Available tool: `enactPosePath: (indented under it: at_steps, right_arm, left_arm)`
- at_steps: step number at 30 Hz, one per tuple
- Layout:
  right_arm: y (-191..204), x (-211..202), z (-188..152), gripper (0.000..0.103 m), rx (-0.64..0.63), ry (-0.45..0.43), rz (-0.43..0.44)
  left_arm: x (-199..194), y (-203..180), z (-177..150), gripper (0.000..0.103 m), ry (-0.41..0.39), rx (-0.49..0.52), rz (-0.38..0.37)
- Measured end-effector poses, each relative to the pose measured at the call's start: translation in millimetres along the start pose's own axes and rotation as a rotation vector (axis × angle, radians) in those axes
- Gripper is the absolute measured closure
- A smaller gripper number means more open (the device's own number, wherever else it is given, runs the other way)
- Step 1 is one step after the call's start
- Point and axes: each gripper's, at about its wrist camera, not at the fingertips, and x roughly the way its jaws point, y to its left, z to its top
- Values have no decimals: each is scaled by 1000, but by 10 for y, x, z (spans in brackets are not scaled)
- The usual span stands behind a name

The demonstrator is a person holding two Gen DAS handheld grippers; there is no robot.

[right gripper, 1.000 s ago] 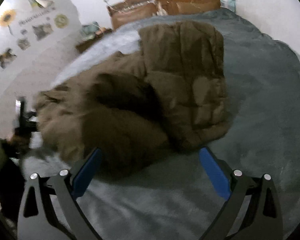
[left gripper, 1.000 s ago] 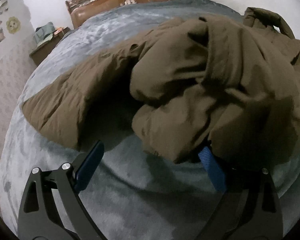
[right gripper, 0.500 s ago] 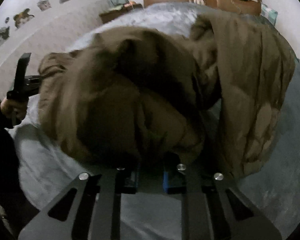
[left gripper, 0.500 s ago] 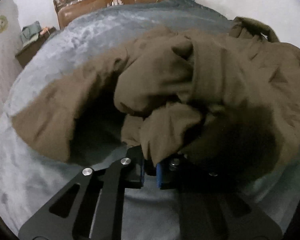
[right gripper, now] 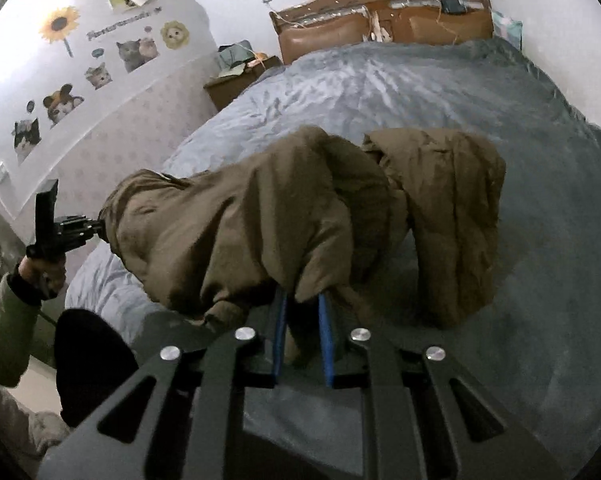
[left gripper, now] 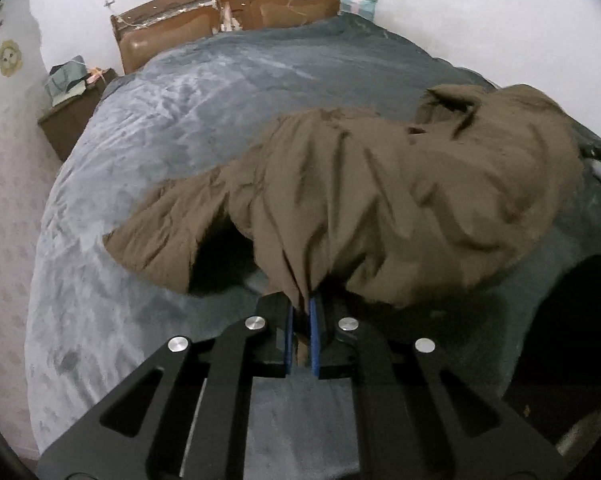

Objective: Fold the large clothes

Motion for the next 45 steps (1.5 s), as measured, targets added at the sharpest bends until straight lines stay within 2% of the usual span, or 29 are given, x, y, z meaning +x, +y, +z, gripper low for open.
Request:
enactPosePath:
  at_steps: [4, 6, 8, 10, 11, 12, 13, 14, 15, 18, 20, 22, 23, 26, 27, 30, 33, 36, 41, 42, 45]
  right_arm:
    - [131, -194, -160, 92, -23, -1, 11]
    - [127, -357, -263, 99, -17, -2, 27]
    - [145, -551, -361, 99, -20, -18, 40]
    - [194, -605, -438, 94, -44, -10, -15]
    - [214, -612, -465, 90, -60, -4, -50]
    - [218, -603, -475, 69, -70, 8, -70]
    - [219, -606, -464, 46, -76, 5, -86]
    - [203, -610, -437, 40, -72, -13, -111]
    - [193, -616, -402, 40, -56, -24, -108]
    - [188, -525, -71, 40, -33, -65, -100]
    - [244, -364, 247, 34, -38, -85, -90]
    - [291, -161, 594, 19, -49, -118, -82]
    - [320, 48, 840, 16, -49, -111, -63]
    - [318, 755, 1410, 16, -32, -35, -65]
    - [280, 1086, 1584, 16, -29, 17, -63]
    - [86, 1963, 1877, 16, -7, 137, -139]
    - [-149, 2674, 1988, 16, 36, 215, -157]
    - [-395, 3229, 1986, 16, 61, 278, -223]
    - [-762, 3800, 1807, 16, 68, 387, -336]
    - [-835, 3874, 1768, 16, 72, 410, -348]
    - [-975, 4108, 1595, 16, 88, 516, -294]
  left_arm:
    - [-249, -44, -90, 99, -10, -7, -19]
    - [-380, -86, -193, 99, -13, -9, -25]
    - [-419, -175, -224, 98, 7, -10, -42]
    - [-396, -226, -293, 83, 50, 18, -26]
    - [-378, -252, -349, 78, 63, 48, 37]
    - [-392, -261, -338, 55, 60, 54, 74]
    - [-413, -240, -344, 39, 48, 45, 97]
    - [-461, -227, -293, 37, 43, 32, 96]
    - [-485, -180, -239, 34, 31, 7, 100]
    - [-555, -37, 11, 13, -16, -14, 146]
    - [-520, 64, 265, 9, -53, 9, 192]
    - [-259, 155, 736, 6, -79, 15, 209]
    - [-140, 199, 950, 5, -102, 20, 226]
    - [373, 295, 1423, 3, -115, 39, 267]
    - [759, 363, 1626, 3, -92, 42, 294]
    - [1566, 517, 1836, 3, -13, 51, 317]
    - [2159, 684, 1932, 3, 23, 5, 308]
    - [2636, 791, 2008, 3, 64, -64, 236]
    - [3365, 825, 2050, 3, 177, -45, 259]
    - [3463, 833, 2062, 3, 194, -58, 243]
    - [3746, 873, 2088, 6, 228, -117, 210]
